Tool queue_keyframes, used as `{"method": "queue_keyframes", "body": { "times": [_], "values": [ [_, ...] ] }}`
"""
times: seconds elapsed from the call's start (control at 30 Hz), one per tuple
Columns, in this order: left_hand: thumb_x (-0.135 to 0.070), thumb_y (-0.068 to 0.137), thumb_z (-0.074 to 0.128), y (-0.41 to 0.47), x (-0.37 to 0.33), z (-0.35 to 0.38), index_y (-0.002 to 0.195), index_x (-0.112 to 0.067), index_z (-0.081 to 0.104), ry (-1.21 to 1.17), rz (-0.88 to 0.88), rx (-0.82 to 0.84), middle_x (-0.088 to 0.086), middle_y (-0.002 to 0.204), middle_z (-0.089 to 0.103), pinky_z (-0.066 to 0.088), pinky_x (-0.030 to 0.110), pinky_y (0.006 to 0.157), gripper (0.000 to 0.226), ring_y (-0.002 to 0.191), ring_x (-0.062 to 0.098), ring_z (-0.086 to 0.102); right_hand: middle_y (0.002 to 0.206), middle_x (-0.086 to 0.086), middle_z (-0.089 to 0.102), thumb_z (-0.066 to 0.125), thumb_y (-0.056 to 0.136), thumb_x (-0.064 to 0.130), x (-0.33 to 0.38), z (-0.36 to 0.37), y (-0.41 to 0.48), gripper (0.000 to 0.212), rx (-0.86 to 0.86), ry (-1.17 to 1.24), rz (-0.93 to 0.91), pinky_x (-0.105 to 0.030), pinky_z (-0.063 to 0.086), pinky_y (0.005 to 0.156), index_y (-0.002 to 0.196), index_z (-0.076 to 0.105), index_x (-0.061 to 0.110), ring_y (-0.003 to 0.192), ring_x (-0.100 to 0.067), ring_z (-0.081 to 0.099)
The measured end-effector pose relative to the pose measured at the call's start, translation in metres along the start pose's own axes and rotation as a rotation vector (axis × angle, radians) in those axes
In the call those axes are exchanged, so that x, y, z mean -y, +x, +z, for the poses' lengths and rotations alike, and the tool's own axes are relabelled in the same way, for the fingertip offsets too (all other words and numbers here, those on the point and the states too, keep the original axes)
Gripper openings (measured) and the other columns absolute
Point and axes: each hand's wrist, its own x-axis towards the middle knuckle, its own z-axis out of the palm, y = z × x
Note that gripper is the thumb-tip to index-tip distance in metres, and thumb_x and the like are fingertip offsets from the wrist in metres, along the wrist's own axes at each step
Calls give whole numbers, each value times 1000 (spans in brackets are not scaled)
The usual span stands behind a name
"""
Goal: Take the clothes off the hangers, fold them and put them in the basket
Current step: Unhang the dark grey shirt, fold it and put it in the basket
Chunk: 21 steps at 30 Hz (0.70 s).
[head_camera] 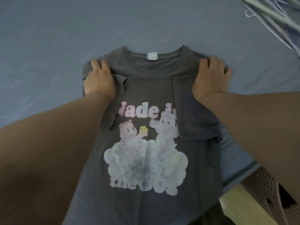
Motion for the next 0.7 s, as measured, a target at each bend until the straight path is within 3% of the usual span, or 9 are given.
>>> {"method": "queue_keyframes", "body": {
  "times": [0.2, 0.3, 0.37, 0.43, 0.53, 0.6, 0.7],
  "values": [
    [-19, 81, 72, 52, 1, -6, 156, -17, 8, 87, 12, 268, 10, 164, 2, 33, 52, 113, 98, 141, 44, 31, 163, -8, 13, 66, 78, 36, -17, -5, 37, 99, 224, -8, -38, -57, 13, 116, 157, 9, 19, 149, -26, 14],
    [-17, 79, 73, 66, -7, -5, 157, -14, 0, 101, -27, 315, 16, 161, 14, 32, 51, 115, 107, 141, 42, 32, 158, -15, 23, 69, 76, 39, -12, -1, 50, 108, 280, -33, -142, -59, 12, 116, 158, 1, 19, 146, -33, 20],
    [-15, 77, 74, 71, -11, -8, 154, -8, 9, 164, -45, 313, 25, 150, 29, 37, 52, 110, 101, 134, 47, 39, 151, -19, 32, 70, 76, 38, -9, -1, 55, 105, 293, -92, -171, -57, 15, 114, 157, 5, 17, 141, -36, 26],
    [-11, 74, 75, 74, -10, -10, 141, 0, 31, 241, -53, 304, 30, 135, 45, 45, 53, 100, 81, 122, 49, 49, 144, -19, 43, 69, 76, 34, -10, -2, 55, 94, 310, -131, -207, -54, 21, 113, 152, 18, 15, 135, -37, 36],
    [-11, 70, 74, 73, -11, -21, 113, -1, 59, 399, 9, 361, 25, 104, 60, 54, 48, 87, 47, 102, 45, 61, 134, -19, 53, 68, 81, 24, -17, -13, 54, 65, 355, -113, -233, -47, 37, 105, 138, 41, 11, 126, -38, 50],
    [-5, 69, 71, 68, -14, -32, 95, -2, 64, 471, 30, 423, 20, 85, 59, 55, 43, 80, 27, 92, 41, 64, 133, -19, 55, 65, 85, 16, -19, -23, 53, 48, 384, -104, -238, -44, 44, 100, 131, 55, 6, 122, -38, 55],
    [3, 63, 73, 60, -17, -48, 93, -4, 70, 470, 24, 465, 16, 74, 61, 58, 39, 70, 31, 76, 35, 66, 133, -23, 55, 58, 90, 8, -22, -40, 50, 38, 413, -50, -219, -42, 47, 98, 128, 58, 1, 121, -39, 56]
  ]
}}
